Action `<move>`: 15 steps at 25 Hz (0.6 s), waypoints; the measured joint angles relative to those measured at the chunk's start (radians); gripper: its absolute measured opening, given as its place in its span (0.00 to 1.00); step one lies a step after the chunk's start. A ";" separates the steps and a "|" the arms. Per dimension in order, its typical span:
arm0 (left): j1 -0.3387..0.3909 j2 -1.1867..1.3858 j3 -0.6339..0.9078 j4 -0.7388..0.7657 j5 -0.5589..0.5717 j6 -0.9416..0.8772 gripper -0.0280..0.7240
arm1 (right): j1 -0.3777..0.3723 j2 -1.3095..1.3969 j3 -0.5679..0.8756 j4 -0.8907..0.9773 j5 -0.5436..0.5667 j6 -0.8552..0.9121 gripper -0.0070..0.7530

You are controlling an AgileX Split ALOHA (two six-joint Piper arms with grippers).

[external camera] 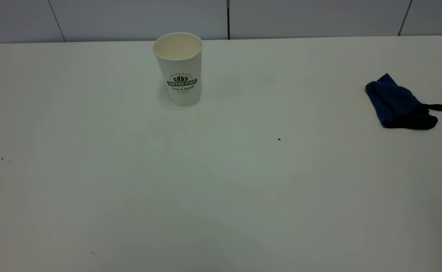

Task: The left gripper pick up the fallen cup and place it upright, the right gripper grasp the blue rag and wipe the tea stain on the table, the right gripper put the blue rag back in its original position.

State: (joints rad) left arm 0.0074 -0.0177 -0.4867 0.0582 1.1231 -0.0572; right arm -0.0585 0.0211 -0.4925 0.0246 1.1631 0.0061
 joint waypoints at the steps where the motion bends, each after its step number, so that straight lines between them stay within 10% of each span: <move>1: 0.000 0.000 0.000 0.000 0.000 0.000 0.35 | 0.000 -0.015 0.001 -0.004 -0.002 0.000 0.31; 15: 0.000 0.000 0.000 0.000 0.000 0.000 0.35 | 0.000 -0.037 0.023 -0.003 -0.038 0.000 0.32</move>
